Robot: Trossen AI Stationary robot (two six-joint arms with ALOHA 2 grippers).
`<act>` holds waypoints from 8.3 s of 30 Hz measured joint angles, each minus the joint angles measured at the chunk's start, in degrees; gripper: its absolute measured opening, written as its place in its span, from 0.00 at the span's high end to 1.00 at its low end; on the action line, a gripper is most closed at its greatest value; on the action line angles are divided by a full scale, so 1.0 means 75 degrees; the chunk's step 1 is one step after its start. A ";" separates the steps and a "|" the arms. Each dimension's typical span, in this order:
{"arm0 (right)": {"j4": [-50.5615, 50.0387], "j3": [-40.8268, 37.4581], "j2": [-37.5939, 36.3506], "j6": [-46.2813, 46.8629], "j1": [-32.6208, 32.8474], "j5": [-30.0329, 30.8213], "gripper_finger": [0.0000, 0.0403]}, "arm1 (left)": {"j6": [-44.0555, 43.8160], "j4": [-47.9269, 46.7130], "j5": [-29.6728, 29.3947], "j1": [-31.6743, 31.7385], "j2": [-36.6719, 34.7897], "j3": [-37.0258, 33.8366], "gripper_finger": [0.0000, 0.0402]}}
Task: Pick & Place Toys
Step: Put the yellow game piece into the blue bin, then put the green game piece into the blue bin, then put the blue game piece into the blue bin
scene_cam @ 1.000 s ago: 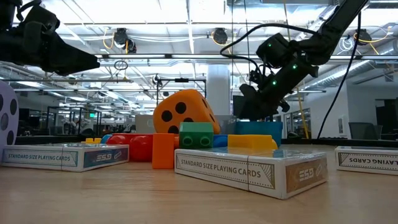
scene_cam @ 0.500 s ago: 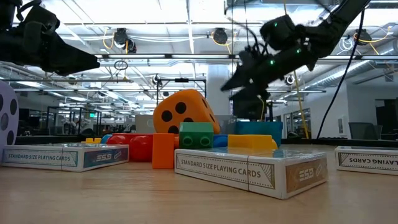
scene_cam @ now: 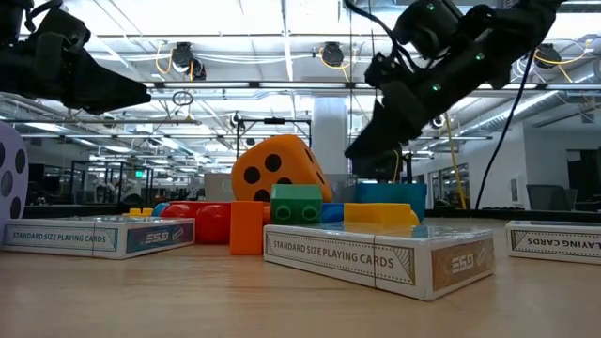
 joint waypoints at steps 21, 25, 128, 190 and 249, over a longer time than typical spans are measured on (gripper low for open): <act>0.0866 -0.0991 0.0712 0.0824 0.0118 -0.0256 0.34 | 0.0000 0.0000 0.0001 0.0001 0.0003 0.0000 0.40; 0.1454 -0.0982 0.1200 0.0797 0.0126 -0.0266 0.34 | 0.0000 -0.0017 0.0001 0.0000 0.0000 0.0000 0.40; 0.1981 -0.0994 0.0081 0.1256 -0.3476 0.1773 0.76 | 0.0000 -0.0052 0.0003 0.0001 0.0001 -0.0001 0.40; -0.2885 0.1920 0.1809 -0.0682 -0.0369 -0.1654 0.44 | 0.0000 -0.0052 0.0000 0.0001 0.0000 0.0000 0.40; -0.2225 0.0239 0.0840 0.1686 0.0738 -0.0678 0.24 | 0.0000 -0.0050 0.0003 0.0002 0.0002 -0.0002 0.40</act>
